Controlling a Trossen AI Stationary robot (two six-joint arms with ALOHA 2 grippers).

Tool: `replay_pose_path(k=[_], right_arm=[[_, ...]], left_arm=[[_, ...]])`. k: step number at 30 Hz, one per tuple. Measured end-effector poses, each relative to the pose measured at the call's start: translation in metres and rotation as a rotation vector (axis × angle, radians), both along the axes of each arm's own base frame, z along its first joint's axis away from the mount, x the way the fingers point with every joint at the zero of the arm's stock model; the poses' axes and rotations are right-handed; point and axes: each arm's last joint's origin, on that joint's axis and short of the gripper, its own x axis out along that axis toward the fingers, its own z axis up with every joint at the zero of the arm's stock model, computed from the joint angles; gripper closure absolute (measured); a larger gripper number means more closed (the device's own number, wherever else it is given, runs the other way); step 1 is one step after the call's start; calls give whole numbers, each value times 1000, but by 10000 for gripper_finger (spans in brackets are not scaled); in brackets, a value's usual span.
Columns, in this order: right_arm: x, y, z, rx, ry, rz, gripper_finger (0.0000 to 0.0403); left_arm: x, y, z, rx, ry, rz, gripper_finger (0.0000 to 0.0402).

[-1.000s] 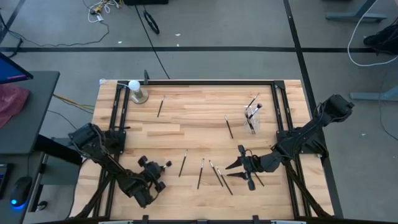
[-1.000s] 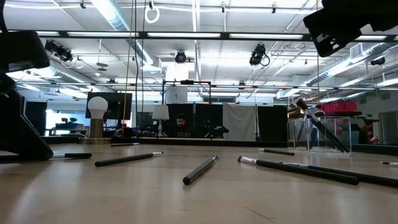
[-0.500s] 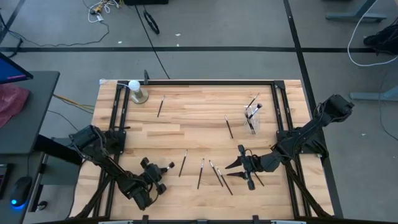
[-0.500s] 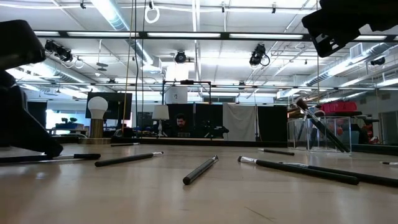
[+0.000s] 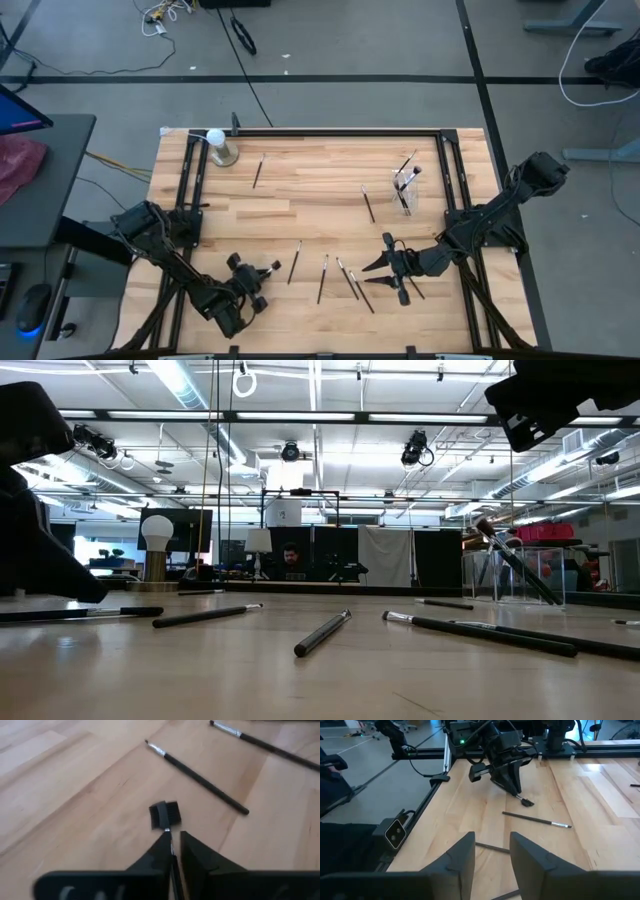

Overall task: Sort items
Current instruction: Put the silver lash/brow brush into the transparent organizer

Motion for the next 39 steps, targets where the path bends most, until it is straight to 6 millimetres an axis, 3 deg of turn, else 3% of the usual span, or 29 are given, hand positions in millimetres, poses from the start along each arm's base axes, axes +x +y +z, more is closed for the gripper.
replay_pose_path(k=[6,9,12,18,30,39], right_arm=[[0,0,0,-4,-1,1,280],[0,0,0,-4,-1,1,280],[0,0,0,-5,0,1,280],[0,0,-1,-23,9,4,280],[-1,-1,-4,-31,38,1,280],[0,-1,-11,-57,72,0,280]], left_arm=[[-1,-1,-1,-71,90,-13,261],[-1,-2,-1,-70,137,-41,250],[-2,-2,-1,-63,185,-71,277],[-8,4,-7,-77,228,-59,384],[-1,-1,3,-48,102,-59,391],[42,2,18,-29,-80,-95,393]])
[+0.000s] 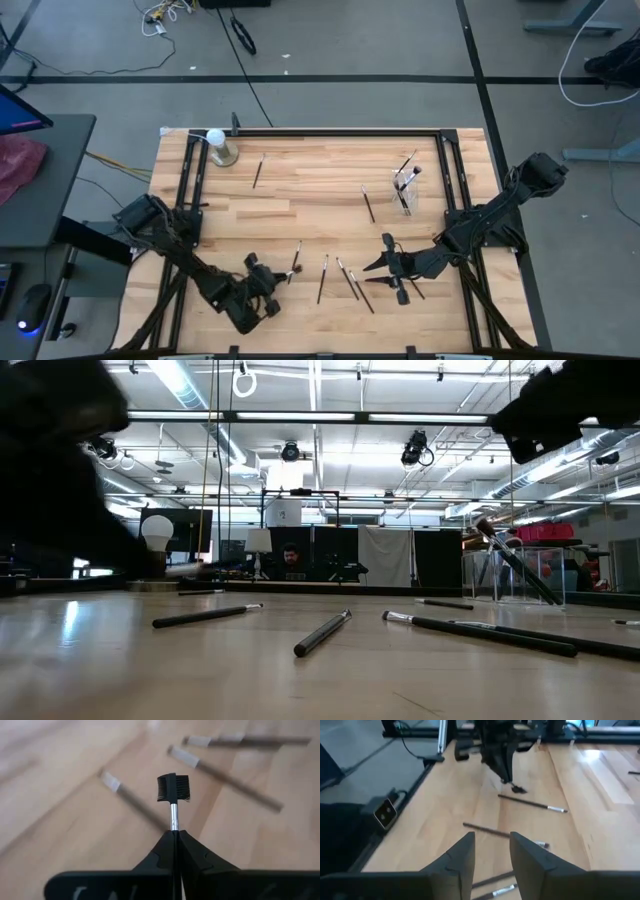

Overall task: Sort items
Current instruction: Put the silver lash/brow brush into the transparent organizer

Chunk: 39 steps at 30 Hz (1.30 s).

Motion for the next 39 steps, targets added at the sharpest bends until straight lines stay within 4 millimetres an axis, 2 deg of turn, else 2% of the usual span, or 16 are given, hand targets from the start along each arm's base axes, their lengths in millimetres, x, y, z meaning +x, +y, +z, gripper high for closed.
replay_pose_path(k=[7,10,13,19,24,28,35,39], right_arm=[[12,4,-31,-52,69,-27,258],[20,7,-44,-96,29,-56,244],[27,11,-49,-133,-61,-87,234],[35,15,-30,-118,-307,-116,232],[35,16,-10,-82,-487,-101,241],[35,15,-4,-51,-530,-110,250],[47,10,3,18,-538,-154,264],[51,10,6,28,-549,-107,272]], left_arm=[[48,11,27,59,-183,-116,393],[68,19,47,68,-305,-225,393],[82,29,65,73,-446,-346,391],[97,50,83,46,-618,-514,393],[102,60,84,51,-623,-503,391],[103,63,85,53,-635,-492,393],[103,64,86,59,-640,-475,390],[104,64,86,77,-638,-474,391]])
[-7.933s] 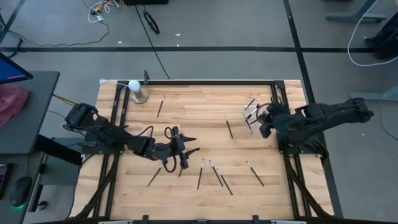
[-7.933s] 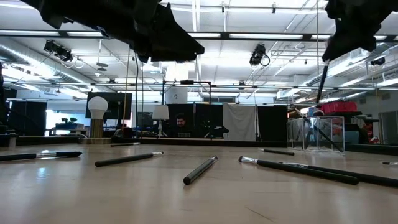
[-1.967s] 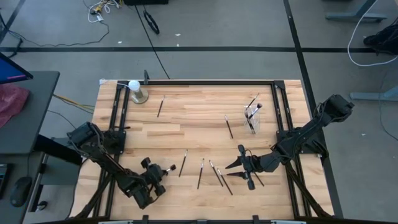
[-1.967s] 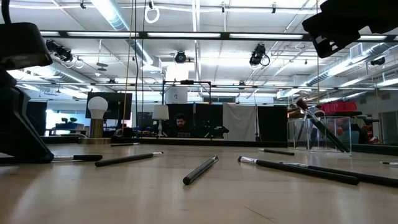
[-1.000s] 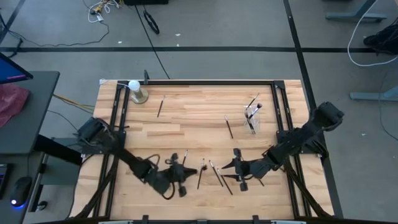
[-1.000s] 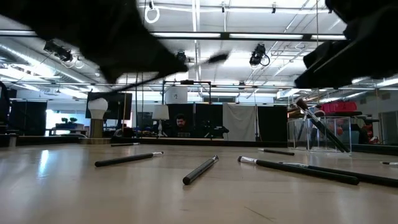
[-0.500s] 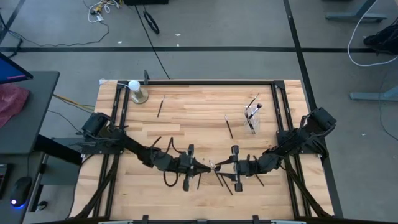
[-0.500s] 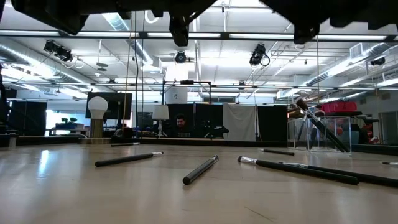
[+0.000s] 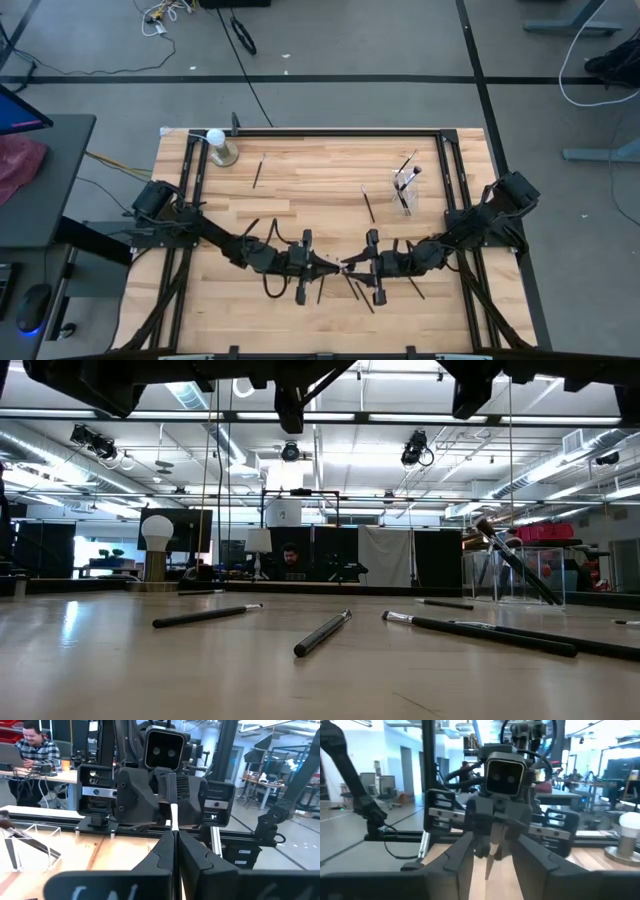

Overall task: Sort items
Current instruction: Put the silver lash/brow brush into the transparent organizer

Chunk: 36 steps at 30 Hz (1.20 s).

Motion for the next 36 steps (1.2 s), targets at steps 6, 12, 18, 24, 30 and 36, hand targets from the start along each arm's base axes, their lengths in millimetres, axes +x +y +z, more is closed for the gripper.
replay_pose_path(k=[6,12,18,24,30,36], right_arm=[[1,1,1,1,-4,6,317],[1,1,0,-9,12,4,392],[-11,3,9,-24,121,-76,394],[-52,-12,44,23,282,-167,397],[-99,-51,87,94,428,-322,397],[-121,-88,129,85,555,-541,398]], left_arm=[[0,0,0,3,0,13,386],[0,0,1,10,1,27,372],[0,1,-5,36,58,55,296],[0,3,-14,47,145,109,220],[0,3,-20,20,192,114,190],[0,3,-21,18,198,114,195]])
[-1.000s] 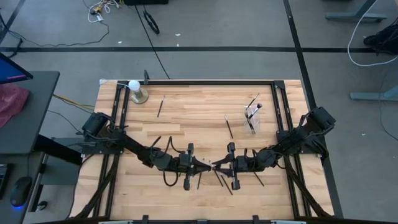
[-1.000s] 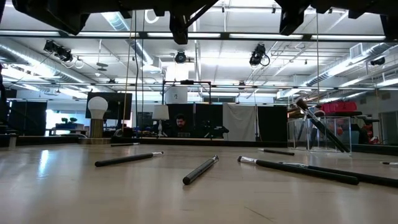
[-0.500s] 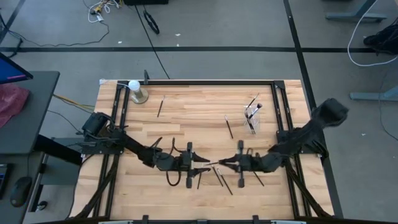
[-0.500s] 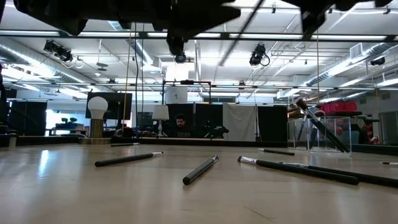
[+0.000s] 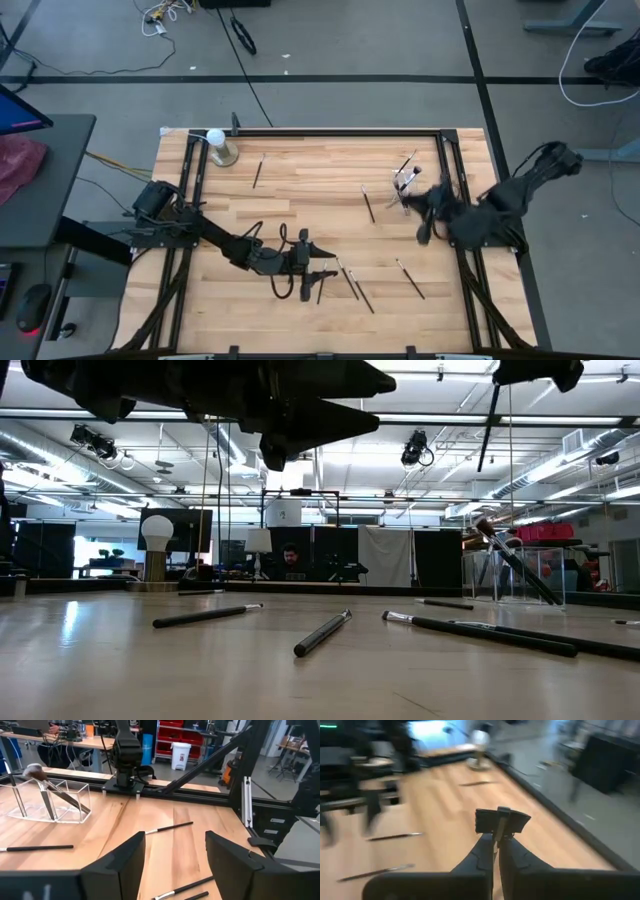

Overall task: Sort items
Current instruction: Put the silver lash/brow brush into the transparent organizer

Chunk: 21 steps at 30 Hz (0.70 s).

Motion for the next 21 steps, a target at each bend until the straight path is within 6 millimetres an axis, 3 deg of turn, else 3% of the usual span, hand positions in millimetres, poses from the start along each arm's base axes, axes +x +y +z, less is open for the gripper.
replay_pose_path(k=[4,10,15,21], right_arm=[[-5,-26,13,-23,81,-159,398],[-11,-63,8,15,153,-370,398],[-10,-82,-14,76,182,-462,398],[0,-99,-56,152,182,-471,398]], left_arm=[[0,0,0,0,0,1,201],[0,0,0,0,1,1,202],[0,0,-1,4,6,1,202],[0,0,-1,4,6,0,202]])
